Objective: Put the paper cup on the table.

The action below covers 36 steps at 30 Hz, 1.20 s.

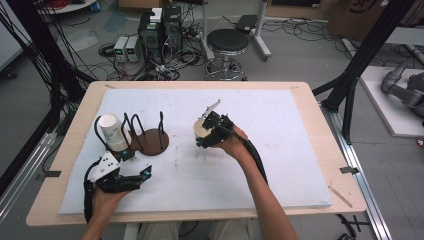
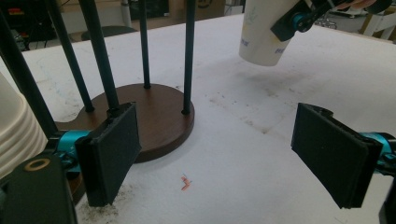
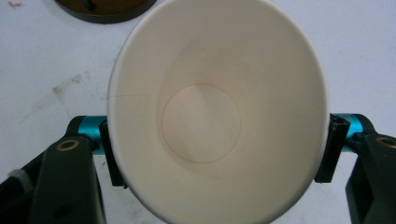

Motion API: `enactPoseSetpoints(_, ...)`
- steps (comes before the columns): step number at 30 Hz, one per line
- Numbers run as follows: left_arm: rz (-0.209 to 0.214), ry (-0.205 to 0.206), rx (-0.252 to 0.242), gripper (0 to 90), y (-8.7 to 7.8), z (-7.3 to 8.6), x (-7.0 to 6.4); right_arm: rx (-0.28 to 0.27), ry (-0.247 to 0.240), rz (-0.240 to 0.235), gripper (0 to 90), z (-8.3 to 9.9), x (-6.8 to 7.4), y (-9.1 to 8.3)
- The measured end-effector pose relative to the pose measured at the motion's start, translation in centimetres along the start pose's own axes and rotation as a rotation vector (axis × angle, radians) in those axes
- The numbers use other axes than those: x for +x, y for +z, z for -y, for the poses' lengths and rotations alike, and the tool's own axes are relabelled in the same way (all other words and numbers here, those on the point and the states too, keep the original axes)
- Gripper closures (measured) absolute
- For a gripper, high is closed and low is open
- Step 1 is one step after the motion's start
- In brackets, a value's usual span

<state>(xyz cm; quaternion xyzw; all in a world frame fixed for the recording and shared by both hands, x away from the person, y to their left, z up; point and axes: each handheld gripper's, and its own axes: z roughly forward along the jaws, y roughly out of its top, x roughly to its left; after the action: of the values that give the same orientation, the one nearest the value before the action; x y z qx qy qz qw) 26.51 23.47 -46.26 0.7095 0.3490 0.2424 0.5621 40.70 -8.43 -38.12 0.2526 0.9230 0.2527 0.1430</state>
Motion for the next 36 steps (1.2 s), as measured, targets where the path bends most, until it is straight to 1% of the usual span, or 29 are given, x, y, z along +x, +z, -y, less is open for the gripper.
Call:
enactPoseSetpoints(3, 0.001, 0.008, 0.002, 15.6, 0.0, 0.0, 0.0, 0.016, 0.004, 0.007, 27.4, -0.1, 0.0, 0.6)
enactPoseSetpoints(4, 0.001, 0.009, 0.002, 15.6, 0.0, 0.0, 0.0, 0.024, -0.004, 0.015, 27.5, -0.1, 0.0, 0.8)
enactPoseSetpoints(5, 0.0, 0.008, 0.0, 15.6, 0.0, 0.0, 0.0, 0.034, 0.0, 0.025, 27.4, -0.2, 0.0, 1.0)
enactPoseSetpoints(8, 0.008, 0.011, 0.002, 15.8, 0.1, 0.0, 0.0, 0.051, 0.003, 0.026, 27.4, -0.2, 0.0, 1.5)
enactPoseSetpoints(9, 0.007, 0.012, 0.005, 15.9, 0.1, 0.0, -0.1, 0.05, -0.004, 0.028, 27.4, -0.2, -0.1, 1.7)
enactPoseSetpoints(10, 0.006, 0.012, 0.006, 16.0, 0.1, 0.0, -0.1, 0.061, -0.001, 0.023, 27.4, -0.2, 0.0, 1.9)
enactPoseSetpoints(12, 0.009, 0.008, 0.006, 16.3, 0.1, 0.0, 0.0, 0.083, -0.007, 0.029, 27.2, -0.2, 0.1, 2.4)
enactPoseSetpoints(13, 0.009, 0.006, 0.006, 16.3, 0.1, 0.0, 0.0, 0.073, -0.007, 0.031, 27.3, -0.1, 0.1, 2.5)
enactPoseSetpoints(14, 0.01, 0.005, 0.004, 16.3, 0.0, 0.0, 0.0, 0.071, 0.003, 0.031, 27.2, -0.1, 0.1, 2.6)
enactPoseSetpoints(20, 0.014, 0.002, 0.007, 16.4, 0.1, 0.0, 0.1, 0.067, 0.024, 0.017, 27.0, 0.0, -0.2, 2.6)
enactPoseSetpoints(21, 0.014, 0.003, 0.007, 16.4, 0.1, 0.0, 0.1, 0.065, 0.019, 0.017, 26.0, 0.0, -0.2, 2.6)
enactPoseSetpoints(23, 0.014, 0.003, 0.007, 16.4, 0.1, 0.0, 0.1, 0.071, 0.02, 0.017, 22.4, 0.0, -0.2, 2.7)
enactPoseSetpoints(25, 0.014, 0.001, 0.007, 16.4, 0.1, 0.0, 0.1, 0.1, 0.022, 0.018, 17.0, 0.1, -0.3, 3.2)
enactPoseSetpoints(26, 0.013, 0.001, 0.005, 16.4, 0.1, 0.0, 0.1, 0.109, 0.038, 0.016, 14.0, 0.2, -0.3, 3.4)
enactPoseSetpoints(27, 0.013, -0.001, 0.004, 16.4, 0.0, 0.0, 0.1, 0.116, 0.053, 0.008, 14.0, 0.3, -0.4, 3.5)
enactPoseSetpoints(28, 0.014, -0.002, 0.004, 16.4, 0.0, 0.0, 0.1, 0.114, 0.058, 0.008, 13.9, 0.4, -0.4, 3.6)
enactPoseSetpoints(29, 0.014, -0.002, 0.005, 16.5, 0.0, 0.0, 0.1, 0.11, 0.06, 0.016, 13.9, 0.4, -0.4, 3.6)
enactPoseSetpoints(33, 0.016, -0.005, 0.009, 16.6, 0.1, 0.0, 0.1, 0.088, 0.055, 0.021, 13.9, 0.4, -0.4, 3.1)
enactPoseSetpoints(36, 0.016, -0.004, 0.008, 16.7, 0.1, 0.0, 0.2, 0.093, 0.058, 0.014, 13.9, 0.5, -0.5, 2.9)
